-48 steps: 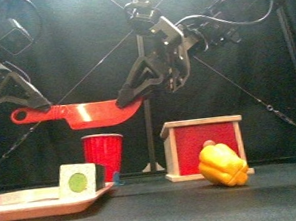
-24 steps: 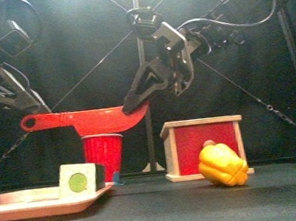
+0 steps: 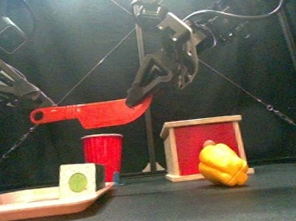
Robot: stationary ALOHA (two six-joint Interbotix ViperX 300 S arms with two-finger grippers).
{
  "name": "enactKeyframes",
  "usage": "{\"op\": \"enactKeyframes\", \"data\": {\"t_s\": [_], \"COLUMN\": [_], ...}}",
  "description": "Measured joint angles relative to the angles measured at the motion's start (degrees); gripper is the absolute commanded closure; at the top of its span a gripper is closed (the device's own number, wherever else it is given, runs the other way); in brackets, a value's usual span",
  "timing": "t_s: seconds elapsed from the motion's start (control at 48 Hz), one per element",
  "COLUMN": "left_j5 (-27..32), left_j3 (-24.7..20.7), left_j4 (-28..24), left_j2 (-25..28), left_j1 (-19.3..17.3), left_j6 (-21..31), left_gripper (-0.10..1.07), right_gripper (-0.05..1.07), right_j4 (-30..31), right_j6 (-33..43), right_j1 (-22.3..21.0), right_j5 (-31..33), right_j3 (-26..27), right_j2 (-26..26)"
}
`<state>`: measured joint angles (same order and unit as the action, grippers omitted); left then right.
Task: Grab knife with other hand
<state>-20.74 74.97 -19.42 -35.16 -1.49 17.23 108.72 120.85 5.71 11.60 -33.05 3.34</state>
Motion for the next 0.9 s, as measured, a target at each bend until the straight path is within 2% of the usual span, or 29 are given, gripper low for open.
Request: {"op": "enactKeyframes", "data": {"t_s": [0.646, 0.75, 0.896], "left_j5": [0.0, -0.18, -0.18], "left_j3": [0.44, 0.44, 0.26], "left_j4": [0.09, 0.79, 1.32], "left_j2": [3.96, 3.96, 4.04], "left_j1": [-0.88, -1.67, -2.11], "left_j6": [-0.09, 0.0, -0.18], "left_gripper": [0.13, 0.19, 0.37], "right_gripper": [0.6, 0.6, 0.6], "right_j4": [0.26, 0.35, 0.35], "right_j6": [0.0, 0.0, 0.0], "right_j1": [0.09, 0.09, 0.09], "right_j5": [0.09, 0.09, 0.09], "right_j3": [0.35, 0.35, 0.35], "right_j2": [0.0, 0.0, 0.0]}}
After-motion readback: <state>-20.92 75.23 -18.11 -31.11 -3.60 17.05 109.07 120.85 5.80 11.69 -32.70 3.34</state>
